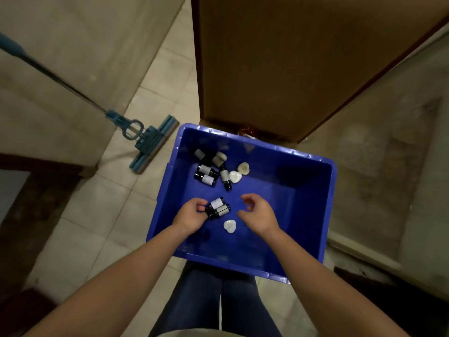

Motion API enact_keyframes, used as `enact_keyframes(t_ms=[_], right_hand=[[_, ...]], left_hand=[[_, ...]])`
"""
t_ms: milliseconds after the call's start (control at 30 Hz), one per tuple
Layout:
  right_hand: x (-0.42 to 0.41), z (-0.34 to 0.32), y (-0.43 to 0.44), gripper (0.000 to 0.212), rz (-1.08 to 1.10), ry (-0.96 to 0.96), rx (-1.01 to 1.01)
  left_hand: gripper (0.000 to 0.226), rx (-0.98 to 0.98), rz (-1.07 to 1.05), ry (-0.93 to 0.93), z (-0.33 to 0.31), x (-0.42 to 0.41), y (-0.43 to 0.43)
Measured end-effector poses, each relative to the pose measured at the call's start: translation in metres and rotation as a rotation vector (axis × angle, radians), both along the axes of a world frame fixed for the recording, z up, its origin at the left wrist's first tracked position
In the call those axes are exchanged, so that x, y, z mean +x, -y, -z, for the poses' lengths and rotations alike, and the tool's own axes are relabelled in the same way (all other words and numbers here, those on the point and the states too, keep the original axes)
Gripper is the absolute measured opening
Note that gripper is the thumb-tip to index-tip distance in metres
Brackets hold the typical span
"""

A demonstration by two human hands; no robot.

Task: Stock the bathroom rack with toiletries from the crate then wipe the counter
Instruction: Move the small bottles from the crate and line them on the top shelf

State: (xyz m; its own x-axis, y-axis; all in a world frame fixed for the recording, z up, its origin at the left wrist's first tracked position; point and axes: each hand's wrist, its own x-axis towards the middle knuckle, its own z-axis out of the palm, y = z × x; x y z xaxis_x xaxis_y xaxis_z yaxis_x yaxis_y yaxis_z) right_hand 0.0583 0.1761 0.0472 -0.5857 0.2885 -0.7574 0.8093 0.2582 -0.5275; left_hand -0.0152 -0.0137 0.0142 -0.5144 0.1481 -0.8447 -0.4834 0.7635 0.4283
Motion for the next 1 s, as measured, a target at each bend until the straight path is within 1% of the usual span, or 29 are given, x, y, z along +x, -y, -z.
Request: enact_keyframes(t_ms=[100,200,333,500,667,833,1000], right_hand=[[-0.013,0.02,0.005,0.048,-0.027,0.005,-0.014],[-0.023,0.043,0.011,0.048,-0.099,0.009,-0.016],[-0.033,0.074,0.017,0.048,-0.269,0.016,0.018],[-0.043,0.104,0.025,0.044,-0.478,-0.023,0.096],[-0.05,0.127,0.033,0.044,-0.701,-0.028,0.176],[-0.053,0.141,0.04,0.043,-0.863,-0.082,0.248],[-0.052,0.146,0.041,0.039,-0.969,-0.089,0.271]], left_hand=[[0.04,-0.02,0.006,0.016,0.017,0.003,0.001],[0.043,-0.047,0.049,-0.031,0.033,0.005,0.006],[0.048,-0.098,0.079,-0.061,0.051,0.01,0.01],[0.056,-0.198,0.149,-0.024,0.069,0.021,0.009],[0.052,-0.334,0.183,-0.021,0.086,0.025,0.008],[0.035,-0.424,0.231,-0.06,0.096,0.024,0.003],[0.04,-0.498,0.316,-0.053,0.104,0.02,0.001]])
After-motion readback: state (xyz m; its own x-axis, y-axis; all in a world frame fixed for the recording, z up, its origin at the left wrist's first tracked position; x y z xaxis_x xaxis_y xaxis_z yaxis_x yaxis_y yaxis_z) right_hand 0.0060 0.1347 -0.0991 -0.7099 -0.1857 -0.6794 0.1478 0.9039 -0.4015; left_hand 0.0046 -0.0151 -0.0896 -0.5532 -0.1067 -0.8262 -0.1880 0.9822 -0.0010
